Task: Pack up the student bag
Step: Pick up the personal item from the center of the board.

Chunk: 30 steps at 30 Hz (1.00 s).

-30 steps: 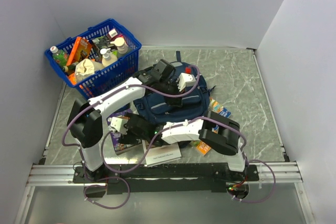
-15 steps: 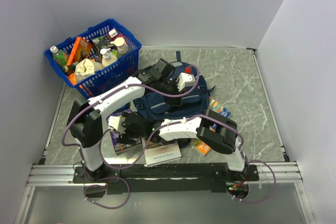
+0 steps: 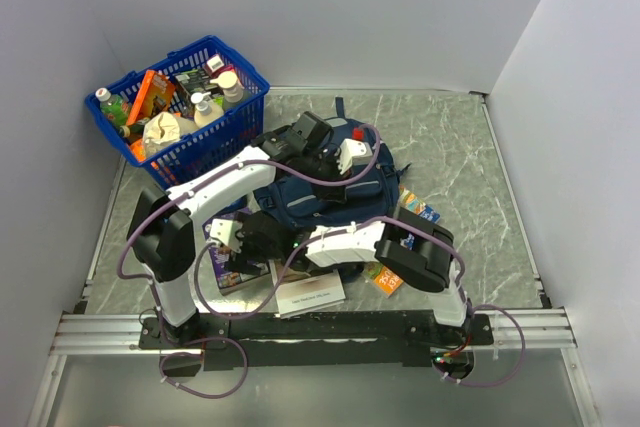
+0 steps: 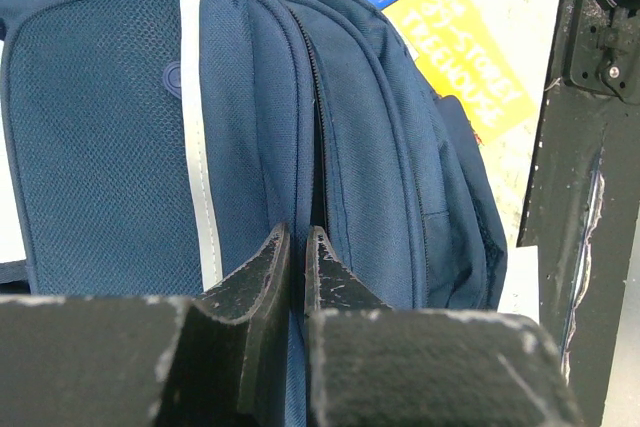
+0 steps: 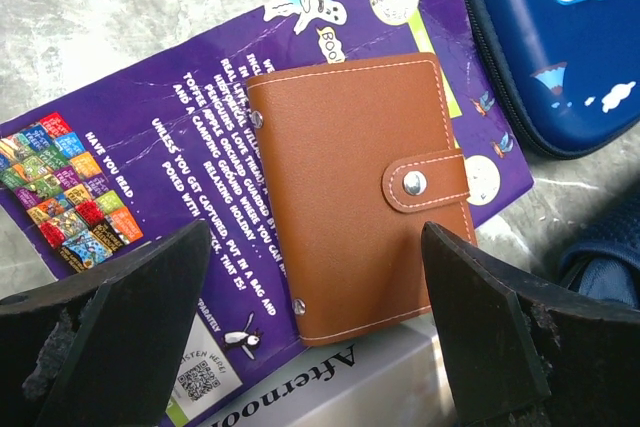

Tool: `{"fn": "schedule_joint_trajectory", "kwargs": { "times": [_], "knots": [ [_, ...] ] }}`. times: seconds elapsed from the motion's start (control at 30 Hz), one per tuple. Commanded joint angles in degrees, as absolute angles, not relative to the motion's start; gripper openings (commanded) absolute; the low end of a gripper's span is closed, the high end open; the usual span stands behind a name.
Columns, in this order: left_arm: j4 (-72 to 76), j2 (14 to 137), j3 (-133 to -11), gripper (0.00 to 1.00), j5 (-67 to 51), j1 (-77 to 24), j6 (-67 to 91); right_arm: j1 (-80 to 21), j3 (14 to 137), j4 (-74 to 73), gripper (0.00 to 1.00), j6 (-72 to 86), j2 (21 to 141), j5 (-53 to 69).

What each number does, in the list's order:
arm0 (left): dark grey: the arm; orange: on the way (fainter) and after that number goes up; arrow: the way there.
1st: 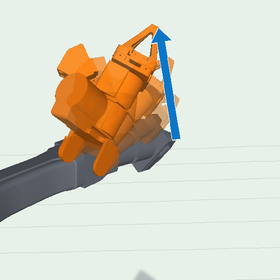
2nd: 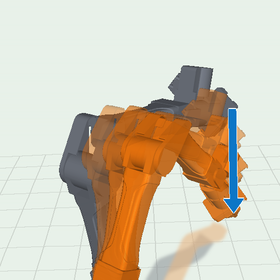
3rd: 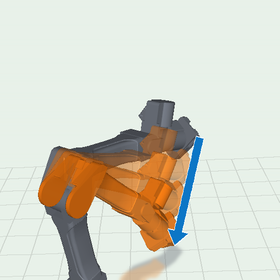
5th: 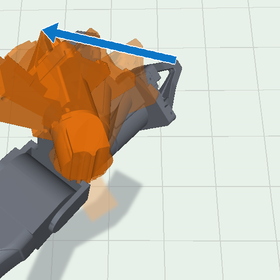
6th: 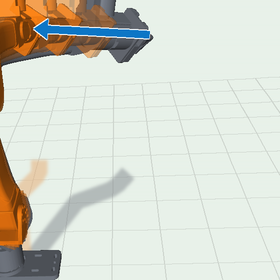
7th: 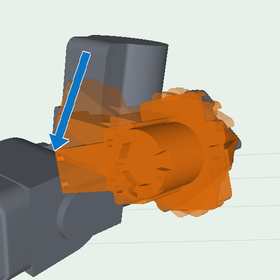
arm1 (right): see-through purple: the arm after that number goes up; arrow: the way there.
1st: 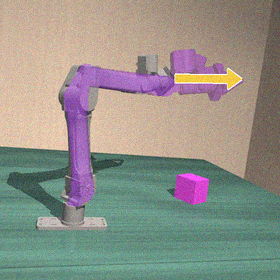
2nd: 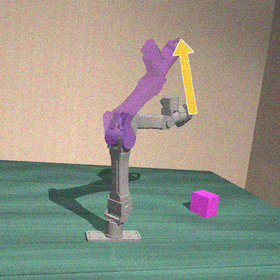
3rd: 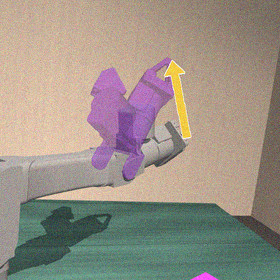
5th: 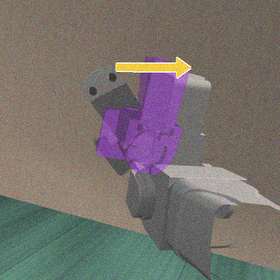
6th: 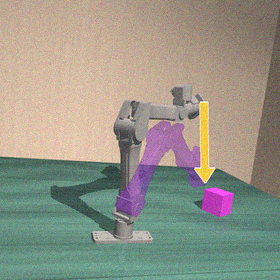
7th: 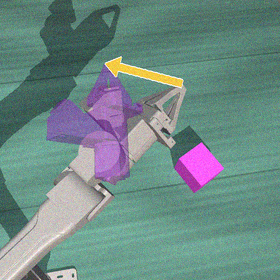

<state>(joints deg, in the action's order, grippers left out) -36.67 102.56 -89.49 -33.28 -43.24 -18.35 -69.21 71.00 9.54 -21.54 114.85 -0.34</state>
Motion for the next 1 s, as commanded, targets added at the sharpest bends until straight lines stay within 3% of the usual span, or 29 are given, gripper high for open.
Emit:
{"fn": "schedule_joint_trajectory", "kwargs": {
  "times": [0.0, 0.47, 0.7, 0.73, 0.83, 0.87, 0.9, 0.97],
  "knots": [
    [-35.7, 96.6, -92.6, 0.05, -36.0, -43.4, -18.5, -69.0, 65.6, 8.6, 0.94, -22.2, 114.0, -1.1],
    [-37.8, 95.1, -97.0, 0.07, -36.5, -40.4, -17.0, -68.9, 60.9, 14.3, 0.94, -22.2, 104.5, -1.1],
    [-38.8, 97.0, -96.8, 0.07, -37.3, -40.3, -17.5, -65.4, 68.7, 10.5, 0.94, -22.2, 109.7, -1.1],
    [-38.5, 96.9, -96.7, 0.07, -37.5, -40.3, -17.4, -65.0, 69.5, 9.6, 1.00, -22.2, 110.8, -1.1],
    [-37.5, 97.3, -96.5, 0.08, -37.7, -40.4, -17.0, -64.1, 72.1, 8.7, 1.00, -22.2, 112.3, -1.4],
    [-37.7, 97.6, -96.8, 0.08, -37.7, -40.3, -17.1, -63.7, 72.2, 8.9, 1.00, -0.2, 112.4, -0.3],
    [-38.0, 98.2, -97.6, 0.08, -37.8, -40.3, -17.6, -63.5, 72.4, 8.7, 1.00, -9.8, 112.5, 1.6],
    [-38.8, 98.7, -98.1, 0.08, -38.0, -40.3, -18.0, -63.3, 73.4, 7.5, 1.00, -9.9, 113.3, 4.0]
  ]
}}
